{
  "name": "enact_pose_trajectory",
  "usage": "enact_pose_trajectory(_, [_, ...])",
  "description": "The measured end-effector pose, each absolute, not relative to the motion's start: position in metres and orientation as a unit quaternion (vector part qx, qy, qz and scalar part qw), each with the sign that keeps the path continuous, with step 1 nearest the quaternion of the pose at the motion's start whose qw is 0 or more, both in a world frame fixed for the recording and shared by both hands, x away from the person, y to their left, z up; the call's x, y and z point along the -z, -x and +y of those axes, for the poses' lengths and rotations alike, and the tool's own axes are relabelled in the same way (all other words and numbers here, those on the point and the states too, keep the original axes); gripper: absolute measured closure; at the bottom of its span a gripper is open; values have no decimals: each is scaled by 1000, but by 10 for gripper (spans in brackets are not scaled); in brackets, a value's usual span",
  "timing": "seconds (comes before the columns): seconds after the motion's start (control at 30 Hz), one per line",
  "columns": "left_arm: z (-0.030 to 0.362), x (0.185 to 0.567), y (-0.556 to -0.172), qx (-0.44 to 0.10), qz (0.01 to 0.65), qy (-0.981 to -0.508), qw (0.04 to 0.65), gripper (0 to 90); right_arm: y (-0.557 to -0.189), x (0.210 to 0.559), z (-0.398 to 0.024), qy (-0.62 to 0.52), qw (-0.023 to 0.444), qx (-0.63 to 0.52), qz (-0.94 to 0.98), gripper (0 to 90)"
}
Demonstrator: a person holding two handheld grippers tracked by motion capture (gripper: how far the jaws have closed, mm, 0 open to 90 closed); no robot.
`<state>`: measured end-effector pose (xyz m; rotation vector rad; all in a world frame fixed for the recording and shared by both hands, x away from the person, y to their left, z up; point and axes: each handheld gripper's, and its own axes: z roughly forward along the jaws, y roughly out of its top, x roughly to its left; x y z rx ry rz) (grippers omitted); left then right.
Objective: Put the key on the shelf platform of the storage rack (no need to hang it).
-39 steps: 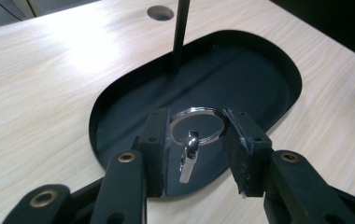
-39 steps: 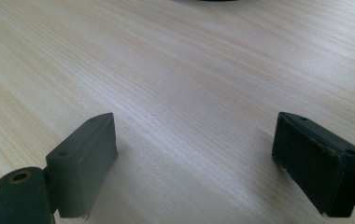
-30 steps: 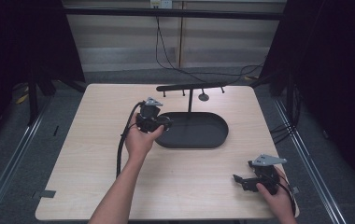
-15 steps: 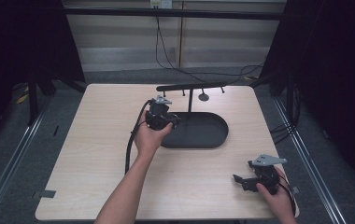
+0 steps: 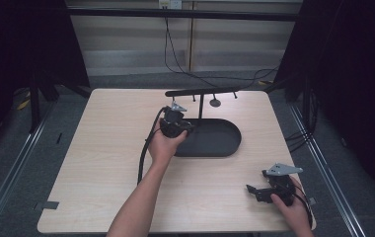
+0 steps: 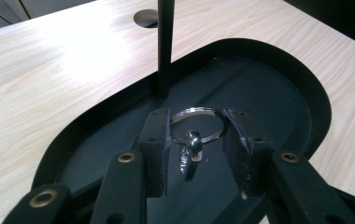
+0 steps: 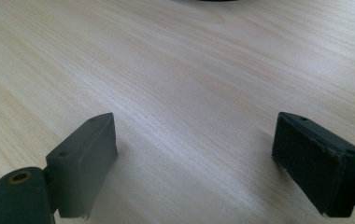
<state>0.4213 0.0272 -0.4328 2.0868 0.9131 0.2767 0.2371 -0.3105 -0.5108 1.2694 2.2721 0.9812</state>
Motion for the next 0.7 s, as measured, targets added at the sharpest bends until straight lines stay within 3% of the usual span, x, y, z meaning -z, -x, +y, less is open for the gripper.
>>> enact_pose_trajectory(0.7, [-2,461,-421,-89,352,-840,403,619,-237,511,-310,-448,179,-347,804,135])
